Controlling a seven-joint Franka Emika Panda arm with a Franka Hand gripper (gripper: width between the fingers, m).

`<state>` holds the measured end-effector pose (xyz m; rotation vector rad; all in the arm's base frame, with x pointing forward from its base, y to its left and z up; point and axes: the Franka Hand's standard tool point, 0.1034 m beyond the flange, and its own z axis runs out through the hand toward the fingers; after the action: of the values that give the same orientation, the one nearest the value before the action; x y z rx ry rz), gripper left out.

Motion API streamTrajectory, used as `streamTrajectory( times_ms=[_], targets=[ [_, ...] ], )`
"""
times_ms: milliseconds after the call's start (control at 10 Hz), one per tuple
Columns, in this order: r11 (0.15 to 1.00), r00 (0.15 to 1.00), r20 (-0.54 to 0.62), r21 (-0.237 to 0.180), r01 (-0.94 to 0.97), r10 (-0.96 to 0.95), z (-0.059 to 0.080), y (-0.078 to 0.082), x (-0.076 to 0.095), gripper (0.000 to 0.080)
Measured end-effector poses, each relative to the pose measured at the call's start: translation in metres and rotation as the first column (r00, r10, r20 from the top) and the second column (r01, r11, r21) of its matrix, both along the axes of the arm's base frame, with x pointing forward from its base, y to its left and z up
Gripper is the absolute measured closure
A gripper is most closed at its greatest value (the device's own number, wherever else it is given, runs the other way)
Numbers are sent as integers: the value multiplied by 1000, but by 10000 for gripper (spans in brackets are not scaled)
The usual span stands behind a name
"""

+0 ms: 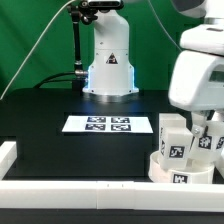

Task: Assemble stool

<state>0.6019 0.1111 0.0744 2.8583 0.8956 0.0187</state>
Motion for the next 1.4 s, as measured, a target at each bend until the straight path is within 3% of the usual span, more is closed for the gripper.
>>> streamTrajectory(
  times_ms=[200,400,1000,1400],
  targets=[
    [974,975,33,62,219,-221,0,-9,-2,461],
    [890,893,55,129,437,-447,-2,-10,-2,461],
    [691,696,47,184,699,-716,-1,-8,0,461],
    [245,272,-25,354,902,-962,-1,-13,1,461]
  ],
)
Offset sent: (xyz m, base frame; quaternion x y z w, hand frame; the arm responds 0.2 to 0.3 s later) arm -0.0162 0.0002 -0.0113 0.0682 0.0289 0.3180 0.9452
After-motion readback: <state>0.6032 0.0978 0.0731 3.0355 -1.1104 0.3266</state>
